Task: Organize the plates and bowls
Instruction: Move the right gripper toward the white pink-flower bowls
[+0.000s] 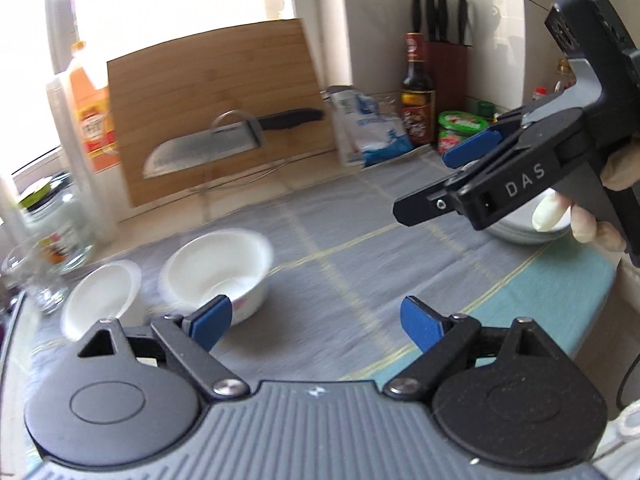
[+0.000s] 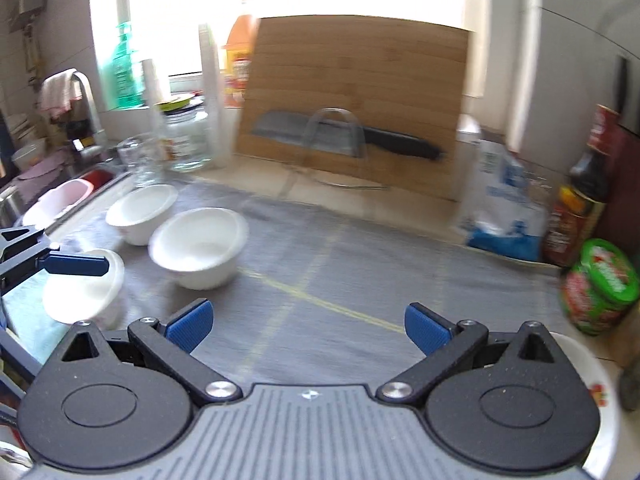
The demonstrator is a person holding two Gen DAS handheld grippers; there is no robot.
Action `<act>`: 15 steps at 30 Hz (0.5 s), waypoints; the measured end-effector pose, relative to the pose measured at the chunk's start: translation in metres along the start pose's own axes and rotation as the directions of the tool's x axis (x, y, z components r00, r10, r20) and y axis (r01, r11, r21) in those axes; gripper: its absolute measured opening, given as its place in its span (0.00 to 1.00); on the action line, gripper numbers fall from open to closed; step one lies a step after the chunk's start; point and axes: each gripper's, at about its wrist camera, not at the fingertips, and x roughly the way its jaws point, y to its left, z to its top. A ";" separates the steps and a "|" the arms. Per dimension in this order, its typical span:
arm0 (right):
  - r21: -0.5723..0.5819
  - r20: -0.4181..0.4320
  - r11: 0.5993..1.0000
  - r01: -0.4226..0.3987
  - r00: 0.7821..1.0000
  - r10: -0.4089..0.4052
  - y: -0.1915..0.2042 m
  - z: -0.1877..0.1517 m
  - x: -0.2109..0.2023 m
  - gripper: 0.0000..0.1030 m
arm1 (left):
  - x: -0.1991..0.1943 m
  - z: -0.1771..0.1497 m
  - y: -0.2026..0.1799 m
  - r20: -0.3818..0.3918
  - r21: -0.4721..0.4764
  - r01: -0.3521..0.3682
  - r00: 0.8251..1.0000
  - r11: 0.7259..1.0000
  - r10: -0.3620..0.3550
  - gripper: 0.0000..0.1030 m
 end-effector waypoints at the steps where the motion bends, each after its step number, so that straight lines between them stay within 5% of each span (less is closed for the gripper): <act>1: -0.009 0.000 1.000 -0.007 1.000 0.007 0.012 0.003 0.004 1.00 | -0.006 -0.006 0.010 -0.001 0.004 -0.011 1.000 1.000 0.011 0.89; 15: -0.067 -0.087 0.986 -0.153 0.985 0.147 0.131 0.022 0.069 1.00 | -0.032 -0.090 0.092 -0.084 0.011 -0.062 0.994 0.998 0.063 0.89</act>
